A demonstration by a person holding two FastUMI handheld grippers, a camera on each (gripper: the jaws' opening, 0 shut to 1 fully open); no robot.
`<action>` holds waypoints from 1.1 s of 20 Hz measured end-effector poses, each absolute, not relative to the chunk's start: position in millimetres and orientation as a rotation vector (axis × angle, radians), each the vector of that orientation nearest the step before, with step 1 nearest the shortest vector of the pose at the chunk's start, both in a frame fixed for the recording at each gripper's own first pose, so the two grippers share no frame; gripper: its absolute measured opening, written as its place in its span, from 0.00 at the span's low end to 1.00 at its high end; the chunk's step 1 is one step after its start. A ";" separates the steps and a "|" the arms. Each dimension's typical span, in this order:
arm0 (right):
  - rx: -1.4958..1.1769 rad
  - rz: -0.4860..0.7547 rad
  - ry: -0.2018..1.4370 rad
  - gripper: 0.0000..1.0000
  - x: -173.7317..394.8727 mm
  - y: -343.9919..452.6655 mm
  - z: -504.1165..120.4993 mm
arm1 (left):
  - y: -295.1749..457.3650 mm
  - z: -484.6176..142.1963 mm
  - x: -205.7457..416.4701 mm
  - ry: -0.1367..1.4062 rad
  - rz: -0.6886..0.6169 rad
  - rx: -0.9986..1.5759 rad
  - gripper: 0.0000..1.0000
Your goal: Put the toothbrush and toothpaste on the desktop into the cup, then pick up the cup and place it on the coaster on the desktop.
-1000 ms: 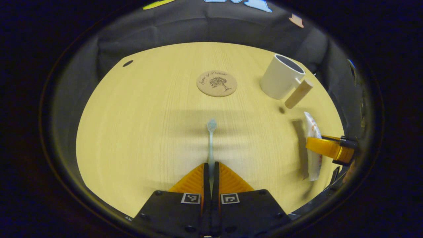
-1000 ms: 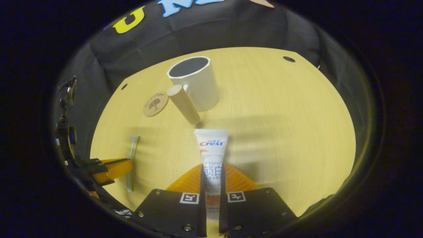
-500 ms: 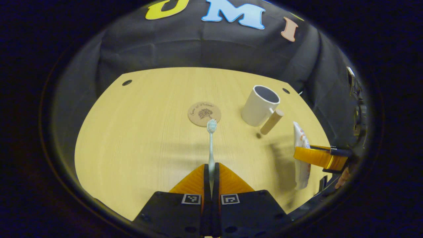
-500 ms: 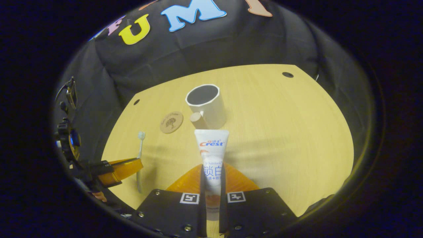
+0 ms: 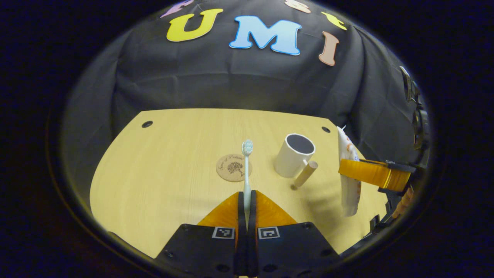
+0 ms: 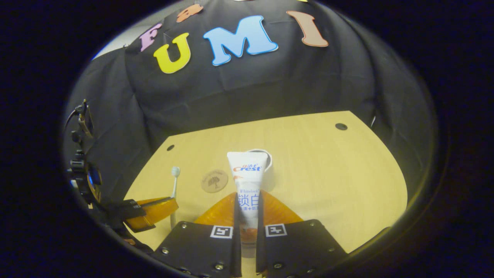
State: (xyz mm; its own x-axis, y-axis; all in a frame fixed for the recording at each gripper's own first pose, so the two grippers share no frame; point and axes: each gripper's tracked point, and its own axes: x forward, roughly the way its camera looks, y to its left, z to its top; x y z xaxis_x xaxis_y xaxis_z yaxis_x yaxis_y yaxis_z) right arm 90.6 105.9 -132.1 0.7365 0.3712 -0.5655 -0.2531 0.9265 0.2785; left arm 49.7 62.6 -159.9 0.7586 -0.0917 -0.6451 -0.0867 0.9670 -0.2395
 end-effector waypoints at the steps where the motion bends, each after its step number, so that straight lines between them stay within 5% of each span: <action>1: 0.190 0.350 0.619 0.16 98.1 109.3 -124.1 | 62.7 -153.5 55.5 0.687 -0.005 -0.261 0.08; 11: 0.185 0.384 0.309 0.16 168.0 132.8 -75.7 | 73.3 -101.7 104.2 0.470 -0.009 -0.251 0.08; 22: 0.232 0.350 0.230 0.16 235.8 132.0 -84.5 | 71.4 -75.9 122.7 0.375 -0.006 -0.264 0.08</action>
State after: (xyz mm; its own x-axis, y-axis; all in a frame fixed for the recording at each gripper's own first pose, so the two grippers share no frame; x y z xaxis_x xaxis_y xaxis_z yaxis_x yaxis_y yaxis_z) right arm 235.8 132.0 -84.5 0.9140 0.3631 -0.1811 -0.3108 0.9134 0.2630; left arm 122.7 71.4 -75.9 0.9308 -0.0541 -0.3615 -0.0433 0.9657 -0.2559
